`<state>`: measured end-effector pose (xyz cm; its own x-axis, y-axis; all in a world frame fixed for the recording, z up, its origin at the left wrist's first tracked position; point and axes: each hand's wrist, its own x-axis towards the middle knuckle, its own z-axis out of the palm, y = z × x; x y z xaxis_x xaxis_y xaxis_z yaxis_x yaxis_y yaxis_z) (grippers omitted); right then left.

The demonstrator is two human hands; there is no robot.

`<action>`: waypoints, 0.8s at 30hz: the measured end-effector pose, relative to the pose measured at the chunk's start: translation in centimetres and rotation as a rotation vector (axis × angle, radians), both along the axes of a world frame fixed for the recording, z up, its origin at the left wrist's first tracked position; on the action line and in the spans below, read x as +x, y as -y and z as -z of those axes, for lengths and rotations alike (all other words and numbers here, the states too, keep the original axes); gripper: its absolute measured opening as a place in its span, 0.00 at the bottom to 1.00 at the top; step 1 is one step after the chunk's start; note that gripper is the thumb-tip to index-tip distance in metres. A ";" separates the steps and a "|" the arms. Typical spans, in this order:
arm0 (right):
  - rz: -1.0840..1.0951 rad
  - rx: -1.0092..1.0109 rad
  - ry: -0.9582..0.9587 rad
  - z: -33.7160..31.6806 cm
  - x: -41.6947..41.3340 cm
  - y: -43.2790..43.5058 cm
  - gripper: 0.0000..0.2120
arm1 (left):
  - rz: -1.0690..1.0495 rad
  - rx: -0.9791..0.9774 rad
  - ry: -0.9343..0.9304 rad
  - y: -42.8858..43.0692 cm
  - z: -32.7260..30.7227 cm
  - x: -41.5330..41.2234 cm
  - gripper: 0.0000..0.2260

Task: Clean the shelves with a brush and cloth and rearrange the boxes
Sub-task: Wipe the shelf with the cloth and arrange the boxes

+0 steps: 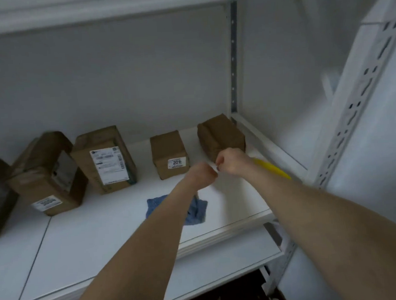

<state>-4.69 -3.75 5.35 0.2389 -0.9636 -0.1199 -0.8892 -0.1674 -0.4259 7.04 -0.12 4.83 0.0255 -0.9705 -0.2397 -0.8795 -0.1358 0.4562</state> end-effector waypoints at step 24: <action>-0.078 0.150 -0.418 3.8 0.9 1.4 0.19 | 0.278 0.142 0.247 1.6 3.0 -0.9 0.16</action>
